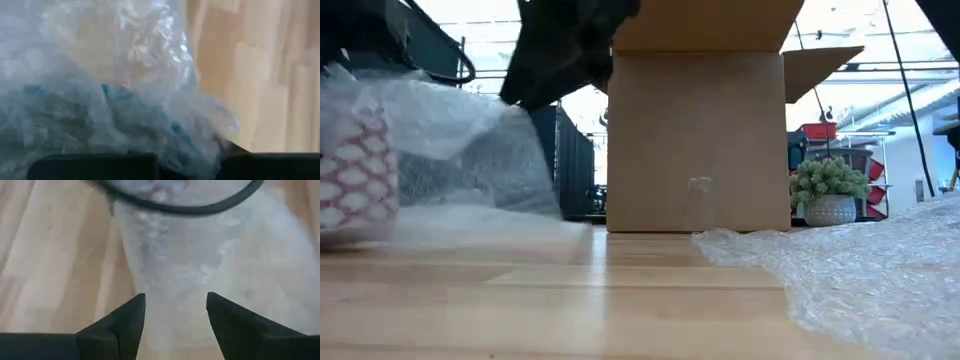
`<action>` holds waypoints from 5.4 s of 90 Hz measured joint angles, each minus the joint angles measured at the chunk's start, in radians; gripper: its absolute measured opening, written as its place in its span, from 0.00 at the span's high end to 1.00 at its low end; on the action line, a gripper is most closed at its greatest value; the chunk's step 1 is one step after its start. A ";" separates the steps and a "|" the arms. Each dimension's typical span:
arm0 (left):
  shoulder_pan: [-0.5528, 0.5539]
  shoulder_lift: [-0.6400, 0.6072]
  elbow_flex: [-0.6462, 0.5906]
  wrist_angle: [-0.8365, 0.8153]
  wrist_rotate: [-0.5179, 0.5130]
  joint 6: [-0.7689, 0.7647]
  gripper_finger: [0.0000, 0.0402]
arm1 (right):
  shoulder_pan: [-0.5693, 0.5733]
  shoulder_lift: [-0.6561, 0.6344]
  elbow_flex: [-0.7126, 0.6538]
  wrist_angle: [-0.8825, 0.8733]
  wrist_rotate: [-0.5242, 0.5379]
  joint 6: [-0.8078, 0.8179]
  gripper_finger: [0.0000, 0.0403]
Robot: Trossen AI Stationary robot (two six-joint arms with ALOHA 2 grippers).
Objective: Wrap mug
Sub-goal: Wrap the red patterned mug with the left transparent bubble wrap
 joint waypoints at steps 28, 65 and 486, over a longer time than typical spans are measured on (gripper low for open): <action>-0.008 0.151 0.050 0.240 0.017 -0.005 0.96 | 0.093 -0.013 0.000 -0.129 0.005 0.105 0.51; -0.018 0.585 0.535 0.021 0.013 0.158 0.96 | 0.218 -0.021 0.001 -0.308 0.117 0.263 0.51; -0.175 0.451 0.647 -0.190 -0.350 0.003 0.66 | 0.275 -0.188 -0.833 1.166 0.340 0.239 0.51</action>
